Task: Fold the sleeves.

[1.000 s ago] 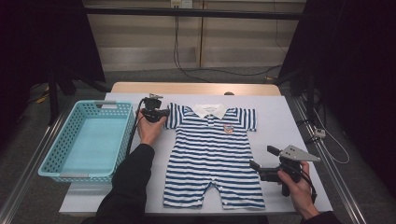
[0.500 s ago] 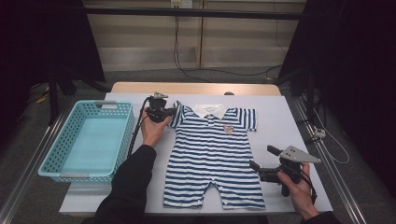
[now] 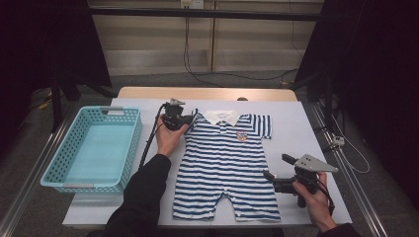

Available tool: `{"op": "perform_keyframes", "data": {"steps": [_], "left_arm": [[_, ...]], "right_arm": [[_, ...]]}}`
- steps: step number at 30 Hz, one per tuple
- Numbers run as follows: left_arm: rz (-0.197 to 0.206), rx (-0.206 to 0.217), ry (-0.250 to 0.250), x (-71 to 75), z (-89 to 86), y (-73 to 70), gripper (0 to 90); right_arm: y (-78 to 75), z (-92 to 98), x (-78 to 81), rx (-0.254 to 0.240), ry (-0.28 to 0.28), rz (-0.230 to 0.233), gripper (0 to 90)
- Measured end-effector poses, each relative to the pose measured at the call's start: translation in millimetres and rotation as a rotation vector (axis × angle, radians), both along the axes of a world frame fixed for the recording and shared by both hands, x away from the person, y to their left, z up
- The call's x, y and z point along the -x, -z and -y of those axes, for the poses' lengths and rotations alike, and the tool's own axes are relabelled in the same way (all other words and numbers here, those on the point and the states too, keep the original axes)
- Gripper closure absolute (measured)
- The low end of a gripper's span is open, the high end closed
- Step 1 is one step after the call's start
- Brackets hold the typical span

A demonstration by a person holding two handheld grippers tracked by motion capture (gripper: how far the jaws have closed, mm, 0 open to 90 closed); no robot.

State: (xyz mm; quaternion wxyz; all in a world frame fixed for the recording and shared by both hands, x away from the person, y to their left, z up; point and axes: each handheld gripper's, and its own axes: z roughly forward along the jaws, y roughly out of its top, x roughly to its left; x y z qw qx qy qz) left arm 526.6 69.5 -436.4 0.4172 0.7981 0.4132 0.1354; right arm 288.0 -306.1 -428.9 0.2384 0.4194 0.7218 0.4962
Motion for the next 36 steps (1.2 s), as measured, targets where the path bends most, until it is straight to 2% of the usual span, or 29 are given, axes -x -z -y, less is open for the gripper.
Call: {"op": "perform_keyframes", "data": {"steps": [1,2,3,6,7,9,10,11,12,13,14,15,16,19,20,21,22,23,24,25,26,27,28,29,30,31,33,35,36], "left_arm": [[-0.002,0.038,-0.02,0.9,3.8,1.2,87.0],[0.007,0.024,-0.025,1.0,4.7,1.2,87.0],[-0.004,0.036,-0.019,1.1,6.7,2.3,87.0],[0.003,0.022,-0.01,1.0,10.5,3.4,87.0],[-0.006,0.034,-0.011,1.0,12.3,4.5,87.0],[0.004,0.034,-0.001,1.0,15.5,5.5,87.0],[0.01,0.02,0.005,1.4,17.6,5.8,87.0],[0.012,0.025,0.001,1.7,20.3,6.7,87.0],[0.015,-0.01,0.026,0.9,19.7,6.3,86.8],[0.007,0.02,0.007,1.8,23.3,7.2,86.8],[0.014,0.025,0.004,1.9,25.2,8.1,86.7],[0.016,0.013,0.012,2.2,26.3,8.4,86.4],[0.019,-0.028,0.043,1.7,25.2,7.9,85.8],[0.016,-0.028,0.058,2.9,29.0,9.6,81.2],[0.016,-0.038,0.079,2.7,29.3,10.1,81.2],[0.015,-0.015,0.063,4.2,32.0,11.5,81.2],[0.009,0.027,0.043,5.3,34.9,12.9,80.8],[-0.002,0.037,0.056,5.1,34.7,13.1,80.8],[-0.02,0.002,0.102,4.3,30.9,11.3,80.9],[-0.027,0.018,0.113,5.5,31.6,10.9,80.8],[-0.025,0.017,0.107,7.5,32.6,9.7,79.4],[-0.012,-0.003,0.131,6.6,29.8,6.8,75.5],[-0.011,0.029,0.126,7.2,29.2,5.3,73.9],[-0.013,0.028,0.115,8.1,27.9,2.2,73.3],[0.004,0.02,0.123,7.8,25.6,-1.1,71.4],[0.005,0.036,0.126,8.1,23.4,-3.8,68.0],[0.027,0.064,0.101,9.1,19.7,-10.2,59.8],[0.049,0.051,0.103,11.4,16.5,-17.2,50.9],[0.061,0.066,0.086,13.2,16.2,-19.4,49.3]], "right_arm": [[0.1,0.0,-0.1,-0.001,0.0,-0.001,5.7],[0.1,0.1,-0.1,-0.001,-0.001,0.0,5.7],[0.0,0.1,0.0,-0.001,-0.001,0.001,5.6],[0.0,0.3,-0.3,0.005,-0.003,0.002,5.6],[0.0,0.3,-0.2,0.004,-0.002,0.001,5.6],[0.3,0.3,-0.6,0.005,-0.003,0.001,5.6],[0.3,0.3,-0.8,0.006,-0.005,0.003,5.6],[0.4,0.3,-0.9,0.007,-0.006,0.003,5.6],[0.6,0.4,-1.0,0.009,-0.007,0.003,5.6],[0.7,0.4,-1.2,0.01,-0.008,0.002,5.6],[0.7,0.4,-1.2,0.011,-0.009,0.001,5.6],[0.8,0.4,-1.3,0.01,-0.01,0.002,5.5],[0.8,0.4,-1.3,0.012,-0.012,0.002,5.5],[0.9,0.4,-1.2,0.011,-0.014,0.003,5.4],[0.8,0.1,-1.2,0.007,-0.012,0.0,5.4],[0.9,0.1,-1.2,0.007,-0.013,0.0,5.4],[0.9,0.1,-1.2,0.008,-0.013,0.001,5.4],[0.9,0.0,-1.2,0.007,-0.013,0.0,5.4],[0.9,0.0,-1.2,0.007,-0.014,0.001,5.4],[1.0,0.4,-1.3,0.014,-0.015,0.003,5.4],[0.9,0.0,-1.2,0.007,-0.014,0.001,5.4],[1.0,0.0,-1.3,0.008,-0.013,0.0,5.4],[1.0,0.1,-1.4,0.009,-0.012,0.0,5.4],[1.0,0.1,-1.4,0.008,-0.012,-0.001,5.4],[1.0,0.2,-1.5,0.01,-0.011,0.001,5.3],[0.9,0.1,-1.2,0.009,-0.012,0.001,5.4],[0.9,0.7,-0.9,0.014,-0.014,0.003,5.2],[1.0,0.9,-0.9,0.014,-0.012,0.002,5.2],[1.0,1.1,-0.9,0.015,-0.012,0.002,5.2]]}}
